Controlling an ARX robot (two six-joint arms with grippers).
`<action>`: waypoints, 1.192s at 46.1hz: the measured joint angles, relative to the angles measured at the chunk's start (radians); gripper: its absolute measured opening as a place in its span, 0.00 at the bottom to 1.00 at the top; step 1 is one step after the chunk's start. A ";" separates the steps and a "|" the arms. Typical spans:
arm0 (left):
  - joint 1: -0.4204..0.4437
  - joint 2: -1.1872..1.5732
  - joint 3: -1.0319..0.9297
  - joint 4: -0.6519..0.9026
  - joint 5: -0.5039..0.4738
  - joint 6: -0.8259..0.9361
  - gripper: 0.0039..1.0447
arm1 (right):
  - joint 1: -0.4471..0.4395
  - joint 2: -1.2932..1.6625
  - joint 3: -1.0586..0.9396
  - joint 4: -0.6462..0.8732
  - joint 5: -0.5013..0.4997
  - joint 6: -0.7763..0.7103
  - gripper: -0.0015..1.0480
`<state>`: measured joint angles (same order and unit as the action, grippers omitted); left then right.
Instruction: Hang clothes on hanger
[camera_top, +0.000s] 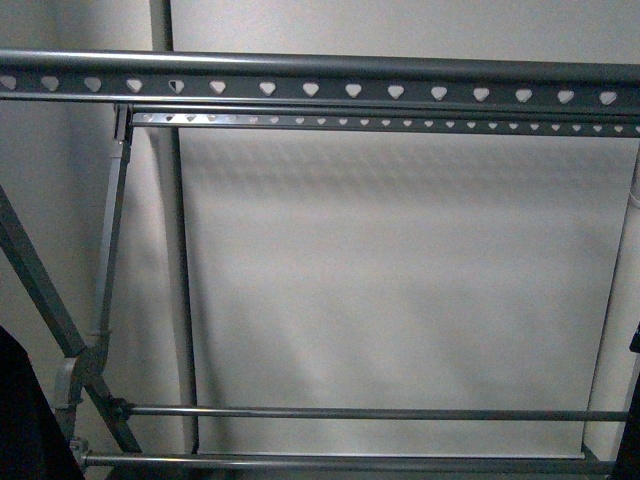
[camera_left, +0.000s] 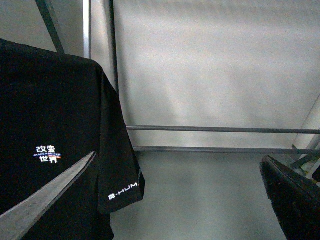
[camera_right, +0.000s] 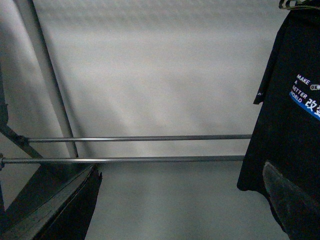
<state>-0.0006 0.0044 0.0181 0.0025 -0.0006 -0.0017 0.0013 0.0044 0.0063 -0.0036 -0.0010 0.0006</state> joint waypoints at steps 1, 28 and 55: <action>0.000 0.000 0.000 0.000 0.000 0.000 0.94 | 0.000 0.000 0.000 0.000 0.000 0.000 0.93; 0.135 0.665 0.276 0.265 0.071 -0.166 0.94 | -0.001 0.000 0.000 0.000 0.000 0.000 0.93; 0.155 1.582 1.036 0.049 -0.382 -0.795 0.94 | -0.001 0.000 0.000 0.000 0.000 0.000 0.93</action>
<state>0.1543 1.5864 1.0546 0.0517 -0.3824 -0.7967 0.0006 0.0044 0.0063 -0.0036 -0.0013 0.0002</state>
